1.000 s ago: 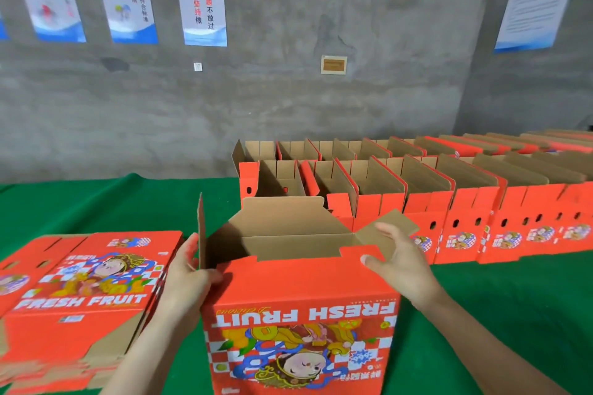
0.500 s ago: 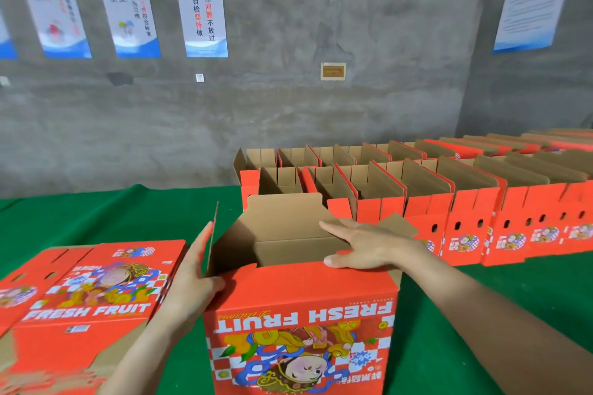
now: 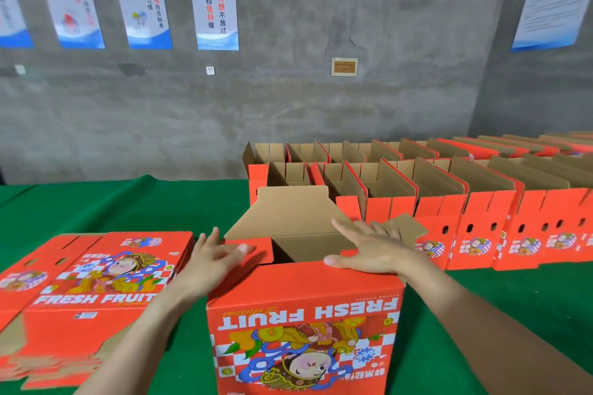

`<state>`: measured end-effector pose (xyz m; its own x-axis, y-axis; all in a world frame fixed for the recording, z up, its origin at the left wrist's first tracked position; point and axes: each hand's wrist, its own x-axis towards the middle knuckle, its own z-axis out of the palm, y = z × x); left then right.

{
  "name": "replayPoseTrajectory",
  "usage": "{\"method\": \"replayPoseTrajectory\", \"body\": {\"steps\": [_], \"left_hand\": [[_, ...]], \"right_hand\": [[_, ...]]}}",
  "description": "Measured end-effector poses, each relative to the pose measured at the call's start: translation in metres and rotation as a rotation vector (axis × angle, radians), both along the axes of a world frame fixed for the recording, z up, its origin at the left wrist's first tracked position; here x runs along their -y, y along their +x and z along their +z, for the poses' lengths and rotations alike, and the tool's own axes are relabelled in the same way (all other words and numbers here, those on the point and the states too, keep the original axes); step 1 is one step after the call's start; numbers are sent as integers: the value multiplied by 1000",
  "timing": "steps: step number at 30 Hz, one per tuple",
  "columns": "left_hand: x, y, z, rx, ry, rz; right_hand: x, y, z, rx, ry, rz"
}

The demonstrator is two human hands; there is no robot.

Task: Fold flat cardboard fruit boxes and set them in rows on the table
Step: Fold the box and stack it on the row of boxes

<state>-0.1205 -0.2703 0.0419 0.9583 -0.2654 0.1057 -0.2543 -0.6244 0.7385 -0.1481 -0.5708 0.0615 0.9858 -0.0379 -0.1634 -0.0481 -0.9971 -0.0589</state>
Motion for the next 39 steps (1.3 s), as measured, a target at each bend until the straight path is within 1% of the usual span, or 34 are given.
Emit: {"method": "replayPoseTrajectory", "body": {"steps": [2, 3, 5, 8, 9, 10, 12, 13, 14, 15, 16, 18, 20, 22, 24, 25, 27, 29, 30, 32, 34, 35, 36, 37, 39], "left_hand": [[2, 11, 3, 105, 68, -7], [4, 14, 4, 118, 50, -46], [4, 16, 2, 52, -20, -114], [-2, 19, -3, -18, -68, -133], [-3, 20, -5, -21, -71, -134], [-3, 21, -5, -18, -71, -135], [-2, 22, -4, 9, -58, -159], [-1, 23, -3, 19, -52, -177], [0, 24, -2, 28, -46, -192], [1, 26, -1, 34, -44, -203], [1, 28, -1, 34, -51, -213], [2, 32, -1, 26, -60, -242], [4, 36, -2, 9, -41, -269], [6, 37, -1, 2, -30, -274], [6, 37, -1, 77, 21, -258], [7, 37, 0, 140, 62, -255], [11, 35, 2, 287, 74, -286], [16, 31, 3, 399, -7, -357], [17, 28, 3, 424, -52, -367], [17, 25, -1, 412, -139, -316], [15, 22, -1, 289, -213, -253], [15, 21, 0, 219, -250, -248], [16, 21, 2, 184, -246, -243], [18, 22, 5, 203, -178, -232], [23, 25, 9, 257, 112, -200]], "right_hand": [[0, -2, -6, 41, 26, 8], [1, -4, -9, 79, 33, 8], [8, -8, -15, 174, 46, -31], [32, -17, -23, 376, 137, -219], [39, -21, -25, 470, 223, -295], [45, -26, -28, 559, 371, -367], [50, -33, -34, 666, 750, -443], [50, -35, -36, 696, 903, -429], [47, -38, -37, 732, 1011, -382], [45, -39, -36, 778, 1085, -301], [41, -41, -34, 823, 1116, -205], [31, -43, -33, 851, 1059, -53], [17, -46, -31, 793, 940, 76], [8, -49, -30, 695, 784, 184], [9, -50, -31, 601, 661, 236], [10, -50, -31, 559, 635, 244], [12, -49, -31, 505, 640, 239], [11, -49, -31, 522, 660, 211], [10, -49, -31, 555, 684, 187], [10, -49, -31, 645, 793, 126], [9, -48, -29, 720, 909, 38], [8, -46, -28, 729, 925, 1], [8, -42, -26, 704, 900, -24], [7, -38, -24, 641, 846, -32], [6, -29, -18, 433, 749, -45]]}}
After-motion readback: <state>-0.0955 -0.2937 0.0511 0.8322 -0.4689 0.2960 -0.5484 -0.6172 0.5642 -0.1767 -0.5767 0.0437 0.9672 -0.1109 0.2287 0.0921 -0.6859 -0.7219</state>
